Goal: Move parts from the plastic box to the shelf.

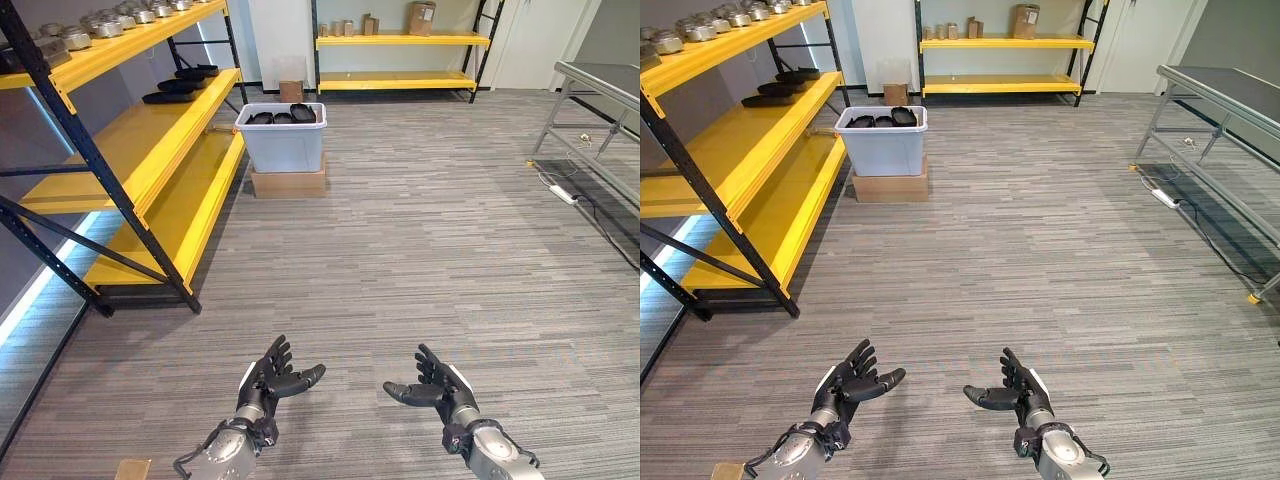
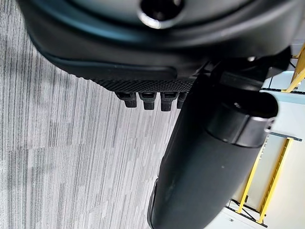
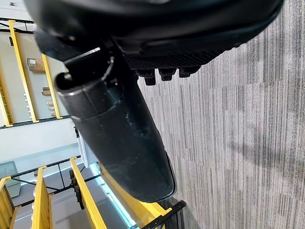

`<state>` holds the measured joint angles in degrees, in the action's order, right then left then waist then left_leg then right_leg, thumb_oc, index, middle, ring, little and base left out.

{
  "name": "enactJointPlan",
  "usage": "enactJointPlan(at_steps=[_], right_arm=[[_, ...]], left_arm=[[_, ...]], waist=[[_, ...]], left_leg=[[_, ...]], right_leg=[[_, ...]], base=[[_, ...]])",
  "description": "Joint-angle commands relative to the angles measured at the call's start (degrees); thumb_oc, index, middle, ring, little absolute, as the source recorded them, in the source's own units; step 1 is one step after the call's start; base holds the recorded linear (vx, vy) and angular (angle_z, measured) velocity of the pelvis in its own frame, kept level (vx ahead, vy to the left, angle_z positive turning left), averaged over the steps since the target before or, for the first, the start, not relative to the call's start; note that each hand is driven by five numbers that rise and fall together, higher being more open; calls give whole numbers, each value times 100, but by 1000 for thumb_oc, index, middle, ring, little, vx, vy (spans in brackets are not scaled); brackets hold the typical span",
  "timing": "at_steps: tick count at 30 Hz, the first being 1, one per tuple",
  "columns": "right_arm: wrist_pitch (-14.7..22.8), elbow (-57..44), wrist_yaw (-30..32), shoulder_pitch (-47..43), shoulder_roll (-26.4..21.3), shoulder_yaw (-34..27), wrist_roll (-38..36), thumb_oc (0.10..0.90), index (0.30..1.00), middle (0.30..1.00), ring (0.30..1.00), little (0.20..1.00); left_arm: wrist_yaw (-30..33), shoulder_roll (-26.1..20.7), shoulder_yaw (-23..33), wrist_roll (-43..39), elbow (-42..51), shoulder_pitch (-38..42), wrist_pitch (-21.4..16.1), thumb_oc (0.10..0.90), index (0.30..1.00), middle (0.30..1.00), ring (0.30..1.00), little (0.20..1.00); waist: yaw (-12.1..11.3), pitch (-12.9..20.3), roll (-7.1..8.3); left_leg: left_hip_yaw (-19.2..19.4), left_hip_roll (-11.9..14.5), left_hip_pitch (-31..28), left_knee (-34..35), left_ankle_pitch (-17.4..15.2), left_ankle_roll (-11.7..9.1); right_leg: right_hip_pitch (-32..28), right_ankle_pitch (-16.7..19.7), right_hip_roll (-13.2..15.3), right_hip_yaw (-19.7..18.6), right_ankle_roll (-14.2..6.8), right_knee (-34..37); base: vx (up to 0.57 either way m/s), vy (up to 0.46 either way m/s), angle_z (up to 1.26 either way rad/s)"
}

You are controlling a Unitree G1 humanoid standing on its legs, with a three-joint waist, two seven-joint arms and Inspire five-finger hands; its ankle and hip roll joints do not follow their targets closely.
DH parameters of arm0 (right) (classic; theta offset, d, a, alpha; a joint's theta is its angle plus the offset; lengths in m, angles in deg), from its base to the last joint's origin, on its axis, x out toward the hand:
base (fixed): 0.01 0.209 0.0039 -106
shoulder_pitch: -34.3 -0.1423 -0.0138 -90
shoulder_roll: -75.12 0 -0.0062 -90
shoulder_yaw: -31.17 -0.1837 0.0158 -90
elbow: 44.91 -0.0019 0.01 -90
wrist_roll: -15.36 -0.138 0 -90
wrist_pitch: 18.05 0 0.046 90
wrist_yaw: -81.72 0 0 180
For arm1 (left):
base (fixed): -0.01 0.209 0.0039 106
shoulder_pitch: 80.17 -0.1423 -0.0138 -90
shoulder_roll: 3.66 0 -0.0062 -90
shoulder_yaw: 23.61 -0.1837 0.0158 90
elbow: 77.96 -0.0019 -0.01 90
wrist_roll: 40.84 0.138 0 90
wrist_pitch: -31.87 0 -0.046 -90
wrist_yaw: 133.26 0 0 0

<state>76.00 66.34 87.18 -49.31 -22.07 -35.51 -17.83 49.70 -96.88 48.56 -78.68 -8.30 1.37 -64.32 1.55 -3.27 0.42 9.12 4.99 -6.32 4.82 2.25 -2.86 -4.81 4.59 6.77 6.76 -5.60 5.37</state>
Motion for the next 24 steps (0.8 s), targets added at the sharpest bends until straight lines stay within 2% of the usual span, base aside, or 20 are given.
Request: enactJointPlan(at_steps=[1, 24], right_arm=[[625, -204, -60, -514, -94, -234, 60, 900, 1000, 1000, 1000, 1000], [623, -206, -87, -477, -58, -179, 51, 900, 1000, 1000, 1000, 1000]], left_arm=[[-207, -65, 260, -70, -13, 483, -515, 900, 1000, 1000, 1000, 1000], [-249, -45, 253, -26, -100, 492, -526, 900, 1000, 1000, 1000, 1000]], waist=[[-2, 97, 78], [-15, 98, 73]], left_leg=[[-87, 223, -105, 18, -362, -9], [-100, 212, -126, 18, -378, 5]], right_leg=[[-92, -579, 335, 140, -175, -388], [-111, -606, 333, 160, -168, -413]], base=[[0, 0, 0], [0, 0, 0]])
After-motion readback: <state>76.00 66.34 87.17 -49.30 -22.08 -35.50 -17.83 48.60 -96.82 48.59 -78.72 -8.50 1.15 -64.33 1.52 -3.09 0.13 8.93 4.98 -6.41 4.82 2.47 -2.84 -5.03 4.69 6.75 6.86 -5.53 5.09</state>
